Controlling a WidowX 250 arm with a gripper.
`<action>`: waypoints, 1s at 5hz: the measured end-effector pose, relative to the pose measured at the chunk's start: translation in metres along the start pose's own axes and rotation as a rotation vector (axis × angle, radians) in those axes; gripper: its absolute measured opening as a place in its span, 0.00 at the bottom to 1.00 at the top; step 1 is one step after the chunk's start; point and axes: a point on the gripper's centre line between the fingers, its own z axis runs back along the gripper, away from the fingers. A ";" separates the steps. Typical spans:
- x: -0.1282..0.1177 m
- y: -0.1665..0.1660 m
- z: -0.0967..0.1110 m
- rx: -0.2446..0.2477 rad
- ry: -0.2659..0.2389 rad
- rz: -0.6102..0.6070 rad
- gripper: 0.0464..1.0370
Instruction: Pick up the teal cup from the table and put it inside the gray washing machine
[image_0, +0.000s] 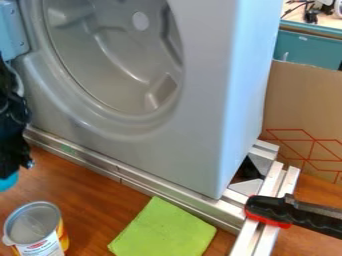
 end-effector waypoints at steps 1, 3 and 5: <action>0.006 -0.015 0.048 -0.015 -0.111 -0.056 0.03; 0.041 -0.054 0.108 -0.138 -0.317 -0.187 0.03; 0.102 -0.072 0.101 -0.074 -0.370 -0.214 0.03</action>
